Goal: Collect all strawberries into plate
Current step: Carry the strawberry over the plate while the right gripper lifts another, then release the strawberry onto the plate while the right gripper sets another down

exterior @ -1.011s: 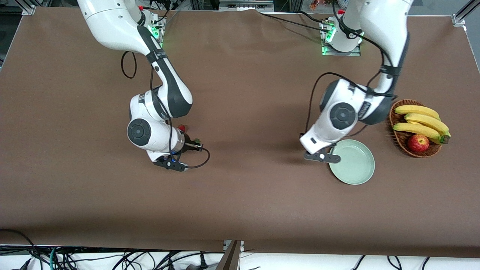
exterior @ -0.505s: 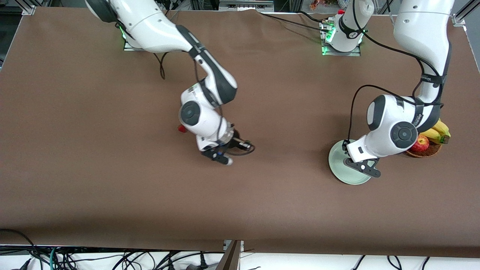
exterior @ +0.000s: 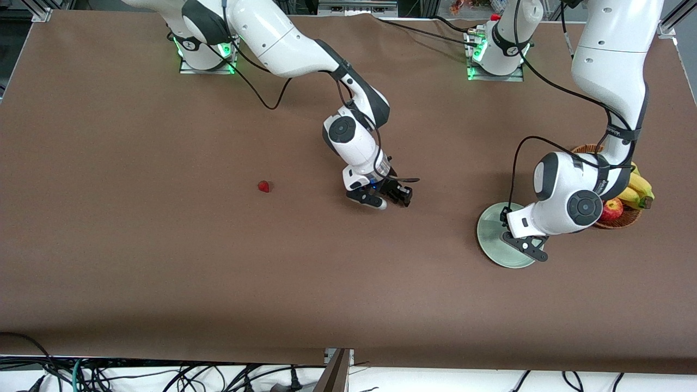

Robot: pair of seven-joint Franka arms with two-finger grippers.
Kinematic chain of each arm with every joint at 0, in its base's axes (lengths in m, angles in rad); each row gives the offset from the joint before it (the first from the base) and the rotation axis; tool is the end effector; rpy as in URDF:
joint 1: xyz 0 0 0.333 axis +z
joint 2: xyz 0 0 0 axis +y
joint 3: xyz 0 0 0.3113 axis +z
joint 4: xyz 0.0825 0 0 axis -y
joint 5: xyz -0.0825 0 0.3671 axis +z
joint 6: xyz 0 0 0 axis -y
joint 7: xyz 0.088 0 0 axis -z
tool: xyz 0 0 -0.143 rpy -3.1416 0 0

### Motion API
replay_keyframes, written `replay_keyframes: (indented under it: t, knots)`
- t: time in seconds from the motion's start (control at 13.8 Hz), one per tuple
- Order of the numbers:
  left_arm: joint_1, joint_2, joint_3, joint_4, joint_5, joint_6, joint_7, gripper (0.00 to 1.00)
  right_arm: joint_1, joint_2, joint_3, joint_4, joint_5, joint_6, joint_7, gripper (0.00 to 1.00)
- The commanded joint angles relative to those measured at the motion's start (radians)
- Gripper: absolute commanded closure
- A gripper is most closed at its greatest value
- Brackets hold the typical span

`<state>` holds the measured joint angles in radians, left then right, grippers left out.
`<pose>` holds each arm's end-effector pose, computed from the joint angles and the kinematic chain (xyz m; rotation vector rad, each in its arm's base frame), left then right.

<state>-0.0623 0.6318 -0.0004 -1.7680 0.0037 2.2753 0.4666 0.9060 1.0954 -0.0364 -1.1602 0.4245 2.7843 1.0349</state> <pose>0.6276 -0.0392 0.1678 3.0037 -0.8181 -0.1909 0.5172 0.6072 0.1533 -2.5041 0.6333 -0.1602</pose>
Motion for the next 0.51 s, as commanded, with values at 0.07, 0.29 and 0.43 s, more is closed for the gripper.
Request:
replay_keyframes:
  t: [0.07, 0.29, 0.43]
  knots:
    - [0.004, -0.061, -0.006, 0.002, -0.002, -0.042, 0.01, 0.0, -0.018, -0.026, -0.029, 0.04, -0.013, -0.05, 0.004, 0.2]
    - [-0.002, -0.145, -0.053, 0.012, -0.008, -0.141, -0.046, 0.0, -0.022, -0.106, -0.124, 0.04, -0.013, -0.289, -0.024, 0.17]
    - [-0.007, -0.155, -0.12, 0.005, -0.025, -0.16, -0.2, 0.0, -0.051, -0.156, -0.16, 0.04, -0.01, -0.444, -0.117, 0.17]
